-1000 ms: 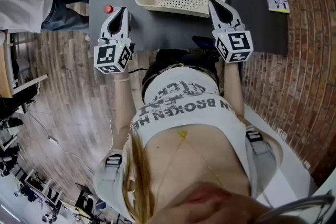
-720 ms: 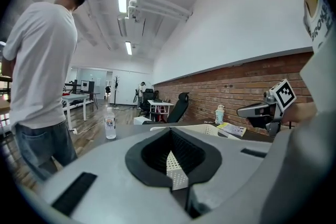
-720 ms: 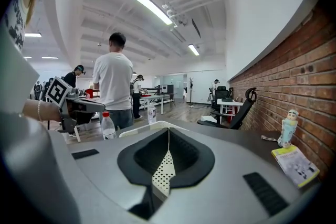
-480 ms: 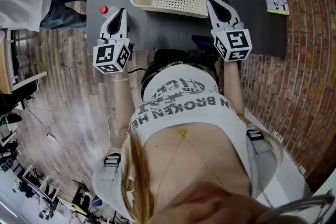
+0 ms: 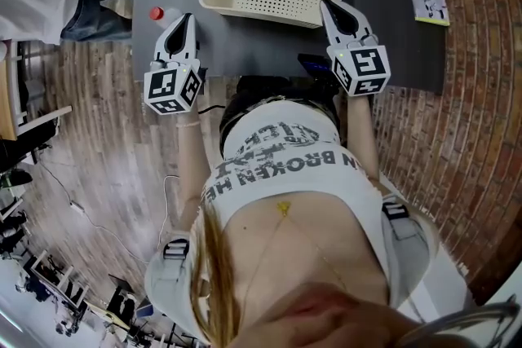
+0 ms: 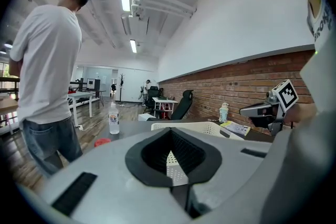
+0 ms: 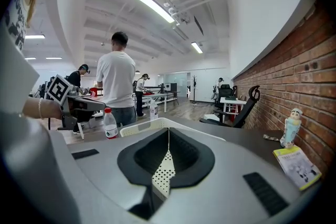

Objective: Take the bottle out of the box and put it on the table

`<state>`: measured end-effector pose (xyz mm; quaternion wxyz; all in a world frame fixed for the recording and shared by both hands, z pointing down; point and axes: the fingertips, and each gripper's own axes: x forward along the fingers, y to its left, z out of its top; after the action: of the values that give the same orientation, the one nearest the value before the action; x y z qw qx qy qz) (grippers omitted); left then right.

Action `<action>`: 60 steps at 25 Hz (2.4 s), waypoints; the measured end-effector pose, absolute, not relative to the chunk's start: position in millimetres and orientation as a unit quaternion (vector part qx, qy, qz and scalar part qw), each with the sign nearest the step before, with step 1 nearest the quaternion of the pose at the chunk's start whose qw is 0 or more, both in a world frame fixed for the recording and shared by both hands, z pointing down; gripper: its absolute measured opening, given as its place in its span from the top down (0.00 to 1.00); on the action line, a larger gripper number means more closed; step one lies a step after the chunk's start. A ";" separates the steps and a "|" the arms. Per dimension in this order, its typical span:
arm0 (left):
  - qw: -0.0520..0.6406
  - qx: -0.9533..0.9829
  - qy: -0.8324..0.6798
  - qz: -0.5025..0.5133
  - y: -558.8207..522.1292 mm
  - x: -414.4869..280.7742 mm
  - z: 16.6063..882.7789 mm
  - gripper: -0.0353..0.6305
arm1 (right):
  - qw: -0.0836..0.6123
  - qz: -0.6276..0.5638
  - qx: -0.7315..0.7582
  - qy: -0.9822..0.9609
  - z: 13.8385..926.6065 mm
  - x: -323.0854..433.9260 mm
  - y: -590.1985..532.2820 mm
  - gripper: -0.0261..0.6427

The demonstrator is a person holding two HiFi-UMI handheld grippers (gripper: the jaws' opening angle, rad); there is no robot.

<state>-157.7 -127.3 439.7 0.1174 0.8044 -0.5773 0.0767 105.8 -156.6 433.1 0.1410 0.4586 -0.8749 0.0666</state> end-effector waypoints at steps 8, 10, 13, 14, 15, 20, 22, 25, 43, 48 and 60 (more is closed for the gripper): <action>0.119 0.804 -0.577 0.075 -123.5 -144.4 442.1 0.94 | 0.143 0.065 0.442 -0.883 436.6 105.2 -154.4 0.95; 0.121 0.807 -0.573 0.074 -123.0 -134.6 443.8 0.94 | 0.141 0.064 0.437 -0.886 437.1 104.9 -152.1 0.95; 0.124 0.815 -0.562 0.070 -124.0 -115.5 445.2 0.94 | 0.138 0.063 0.426 -0.892 437.8 104.0 -147.8 0.95; 0.125 0.818 -0.557 0.070 -124.4 -108.7 445.4 0.94 | 0.137 0.061 0.422 -0.894 438.0 103.0 -146.2 0.95; 0.126 0.821 -0.553 0.069 -124.9 -102.1 445.4 0.94 | 0.137 0.058 0.418 -0.896 437.9 101.3 -144.5 0.95; 0.123 0.839 -0.526 0.062 -127.3 -65.5 440.9 0.94 | 0.115 0.042 0.400 -0.908 427.9 87.7 -135.2 0.95; 0.118 0.847 -0.514 0.058 -127.9 -49.9 435.3 0.94 | 0.097 0.041 0.394 -0.913 419.8 81.9 -132.4 0.95; 0.107 0.857 -0.502 0.050 -129.5 -31.5 422.2 0.94 | 0.078 0.033 0.386 -0.918 407.0 72.2 -130.5 0.95; 0.059 0.876 -0.478 0.015 -138.4 11.2 346.6 0.94 | 0.002 0.009 0.354 -0.935 342.4 62.4 -127.1 0.95; 0.058 0.877 -0.477 0.019 -135.1 14.1 344.6 0.94 | -0.002 0.005 0.352 -0.936 337.2 61.7 -124.9 0.95; 0.061 0.878 -0.474 0.021 -128.1 15.2 345.2 0.94 | 0.002 0.008 0.356 -0.934 337.2 61.7 -119.0 0.95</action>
<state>15.2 -128.1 345.2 0.0605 0.8781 -0.4741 0.0206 61.7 -119.0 337.2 0.0018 0.3563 -0.9343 0.0076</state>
